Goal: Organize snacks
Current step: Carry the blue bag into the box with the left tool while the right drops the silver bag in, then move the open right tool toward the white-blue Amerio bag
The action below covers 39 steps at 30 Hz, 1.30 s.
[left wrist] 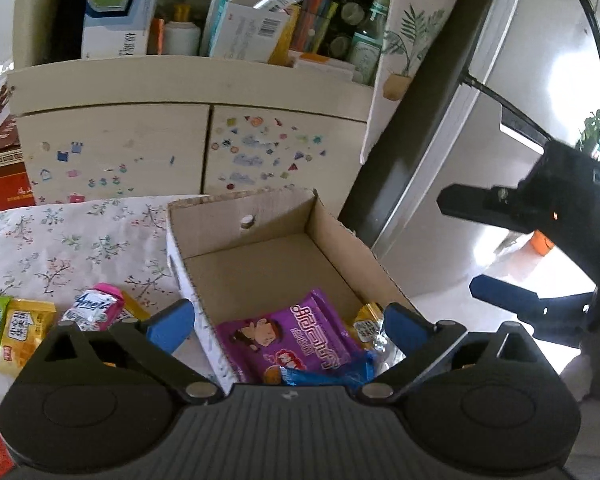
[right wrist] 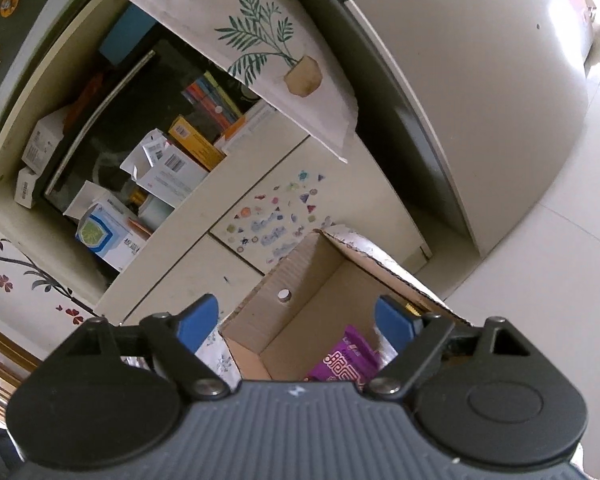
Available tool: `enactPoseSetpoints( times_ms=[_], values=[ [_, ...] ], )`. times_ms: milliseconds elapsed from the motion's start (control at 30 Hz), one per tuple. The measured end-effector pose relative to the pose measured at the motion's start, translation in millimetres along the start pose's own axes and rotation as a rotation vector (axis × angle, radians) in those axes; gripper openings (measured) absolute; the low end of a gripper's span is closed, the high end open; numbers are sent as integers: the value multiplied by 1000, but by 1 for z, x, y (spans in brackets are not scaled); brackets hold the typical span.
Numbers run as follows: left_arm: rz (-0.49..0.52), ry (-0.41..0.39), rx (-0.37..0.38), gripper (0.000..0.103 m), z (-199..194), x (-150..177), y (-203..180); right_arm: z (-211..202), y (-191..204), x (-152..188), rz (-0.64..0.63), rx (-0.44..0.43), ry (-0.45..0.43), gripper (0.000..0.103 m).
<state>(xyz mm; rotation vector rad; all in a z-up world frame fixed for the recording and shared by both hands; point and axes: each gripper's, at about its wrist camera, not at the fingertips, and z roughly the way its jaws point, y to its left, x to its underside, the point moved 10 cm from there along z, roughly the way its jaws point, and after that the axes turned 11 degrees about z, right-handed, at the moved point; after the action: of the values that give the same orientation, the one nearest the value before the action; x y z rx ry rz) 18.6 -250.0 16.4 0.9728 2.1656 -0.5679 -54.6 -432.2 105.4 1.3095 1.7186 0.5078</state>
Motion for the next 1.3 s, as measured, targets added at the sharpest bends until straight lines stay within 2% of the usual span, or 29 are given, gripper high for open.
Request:
enactPoseSetpoints(
  times_ms=[300,533,933,1167,1300],
  values=[
    [-50,5,-74,103,-17,1,37,4,18,14,-90,-48,34,86],
    [-156,-12,-153,103,-42,7,93,8,44,39,-197,-135,100,86],
    [-317,19,-316,103,-78,36,181,16,79,120,-517,-216,247,86],
    [-311,89,-350,103,-80,59,200,23,82,172,-686,-212,327,86],
    [-355,131,-328,103,-76,75,207,25,81,193,-768,-204,344,86]
  ],
)
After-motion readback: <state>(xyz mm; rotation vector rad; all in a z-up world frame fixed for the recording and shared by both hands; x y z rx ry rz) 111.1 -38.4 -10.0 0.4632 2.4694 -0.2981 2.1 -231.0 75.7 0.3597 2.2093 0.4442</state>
